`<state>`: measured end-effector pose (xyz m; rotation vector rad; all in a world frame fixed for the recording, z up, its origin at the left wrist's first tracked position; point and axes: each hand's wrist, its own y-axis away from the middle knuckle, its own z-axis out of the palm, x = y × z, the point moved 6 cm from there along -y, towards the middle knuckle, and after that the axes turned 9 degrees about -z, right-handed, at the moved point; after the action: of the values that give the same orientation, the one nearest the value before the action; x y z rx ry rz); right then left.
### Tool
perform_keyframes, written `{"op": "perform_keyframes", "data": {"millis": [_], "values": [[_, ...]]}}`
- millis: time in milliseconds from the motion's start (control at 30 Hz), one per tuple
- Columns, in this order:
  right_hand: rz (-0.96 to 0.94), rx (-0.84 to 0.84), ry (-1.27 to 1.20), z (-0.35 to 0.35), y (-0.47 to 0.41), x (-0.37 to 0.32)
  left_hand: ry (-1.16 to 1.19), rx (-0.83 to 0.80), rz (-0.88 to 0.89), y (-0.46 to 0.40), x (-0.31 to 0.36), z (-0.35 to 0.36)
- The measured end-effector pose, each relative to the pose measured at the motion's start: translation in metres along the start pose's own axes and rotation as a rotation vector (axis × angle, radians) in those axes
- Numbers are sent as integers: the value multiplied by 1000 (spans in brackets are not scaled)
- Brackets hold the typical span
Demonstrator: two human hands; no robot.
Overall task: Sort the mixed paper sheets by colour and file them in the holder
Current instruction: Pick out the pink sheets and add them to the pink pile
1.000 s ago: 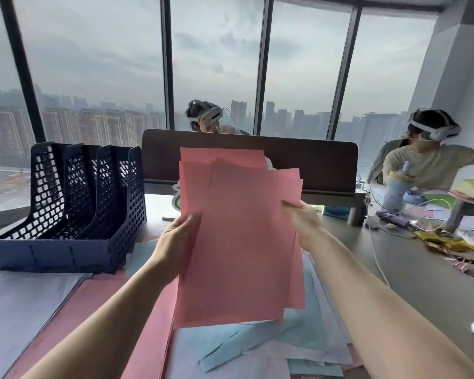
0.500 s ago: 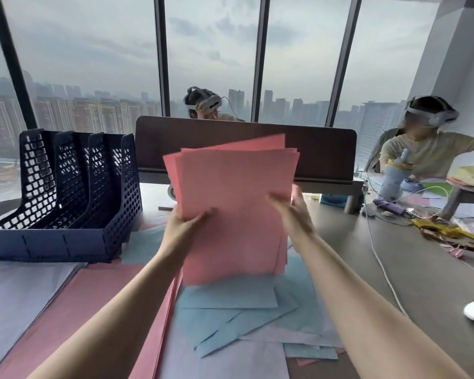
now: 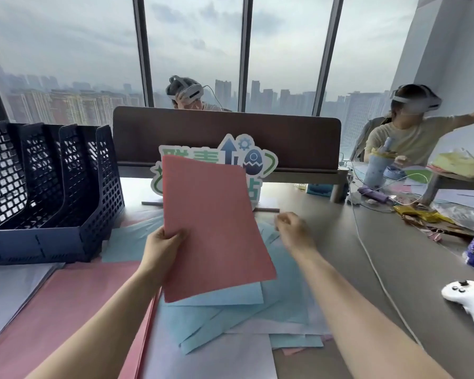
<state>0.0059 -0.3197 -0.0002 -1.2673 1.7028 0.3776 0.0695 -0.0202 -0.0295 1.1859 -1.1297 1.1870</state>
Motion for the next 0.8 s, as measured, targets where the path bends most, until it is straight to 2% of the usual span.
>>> {"op": "perform_keyframes", "data": {"millis": [100, 200, 300, 467, 667, 733, 800], "values": [[190, -45, 438, -38, -11, 48, -5, -8, -81, -3, -13, -6], [370, -152, 630, -53, -4, 84, -26, 6, -141, -3, -26, -7], [436, -262, 723, -55, -3, 104, -33, 5, -193, -1, -36, -5], [485, -317, 707, -56, -11, 121, -1, -10, -231, 3, -44, -1], [435, -204, 664, -65, -15, 126, 5, -14, -249, 5, -45, -2], [369, -72, 637, -75, -16, 116, 5, -21, -261, 5, -46, -3], [275, 149, 618, -93, -10, 90, 5, -31, -270, 4, -47, -5]]}}
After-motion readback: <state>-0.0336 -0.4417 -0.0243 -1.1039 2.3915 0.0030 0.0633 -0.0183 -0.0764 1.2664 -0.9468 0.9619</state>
